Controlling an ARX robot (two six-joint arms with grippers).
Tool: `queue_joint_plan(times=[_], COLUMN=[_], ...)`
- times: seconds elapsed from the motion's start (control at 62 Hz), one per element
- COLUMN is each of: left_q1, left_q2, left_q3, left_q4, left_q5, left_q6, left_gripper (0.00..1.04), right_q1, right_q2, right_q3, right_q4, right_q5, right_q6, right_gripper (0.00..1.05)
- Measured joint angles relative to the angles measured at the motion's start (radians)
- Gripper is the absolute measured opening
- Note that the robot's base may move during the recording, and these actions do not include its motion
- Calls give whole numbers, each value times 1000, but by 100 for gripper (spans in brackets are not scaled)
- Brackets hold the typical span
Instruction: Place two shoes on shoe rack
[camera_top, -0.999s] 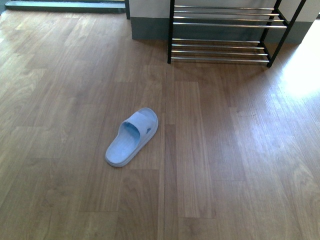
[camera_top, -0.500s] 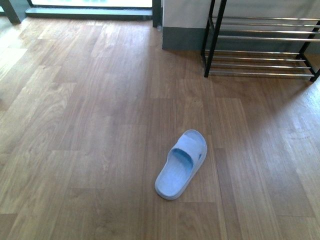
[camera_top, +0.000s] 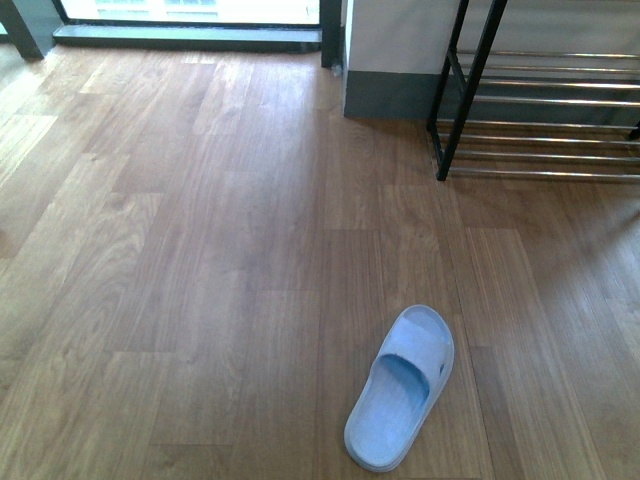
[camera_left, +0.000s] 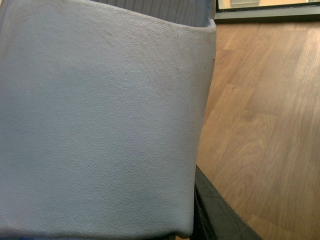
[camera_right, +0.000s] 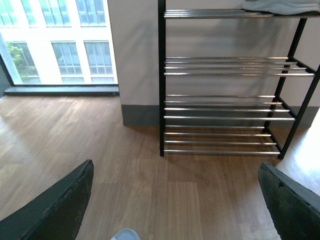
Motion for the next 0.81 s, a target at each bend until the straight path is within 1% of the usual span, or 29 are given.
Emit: queue_joint_plan(times=[0.435, 0.451, 0.467, 0.484, 0.5, 0.516, 0.532, 0.548, 0.596, 0.612, 0.661, 0.677, 0.741, 0.806], left_q1=[0, 0, 0, 0, 0, 0, 0, 0, 0, 0, 0, 0, 0, 0], left_q2=[0, 0, 0, 0, 0, 0, 0, 0, 0, 0, 0, 0, 0, 0], left_q3=[0, 0, 0, 0, 0, 0, 0, 0, 0, 0, 0, 0, 0, 0], left_q4=[0, 0, 0, 0, 0, 0, 0, 0, 0, 0, 0, 0, 0, 0], left_q5=[0, 0, 0, 0, 0, 0, 0, 0, 0, 0, 0, 0, 0, 0], left_q6=[0, 0, 0, 0, 0, 0, 0, 0, 0, 0, 0, 0, 0, 0], left_gripper=[2, 2, 2, 2, 2, 2, 2, 2, 2, 2, 2, 2, 2, 2], right_q1=[-1, -5, -21, -24, -33, -33, -26, -9, 55, 95, 166, 192, 237, 249], right_q2=[0, 3, 12, 15, 36, 42, 74, 114, 241, 340, 577, 714, 1096, 1350], right_q3=[0, 0, 3, 4, 5, 5, 4, 3, 2, 3, 19, 38, 128, 203], right_q4=[0, -3, -16, -20, -25, -24, -14, 8, 109, 197, 388, 486, 716, 829], right_q5=[-5, -22, -91, -91, -167, -175, -208, -212, -168, -127, -52, -23, 27, 41], right_q6=[0, -11, -32, -37, -69, -74, -97, -121, -174, -195, -215, -217, -237, -242], right_gripper=[96, 96, 96, 96, 96, 96, 96, 96, 96, 96, 96, 96, 96, 96])
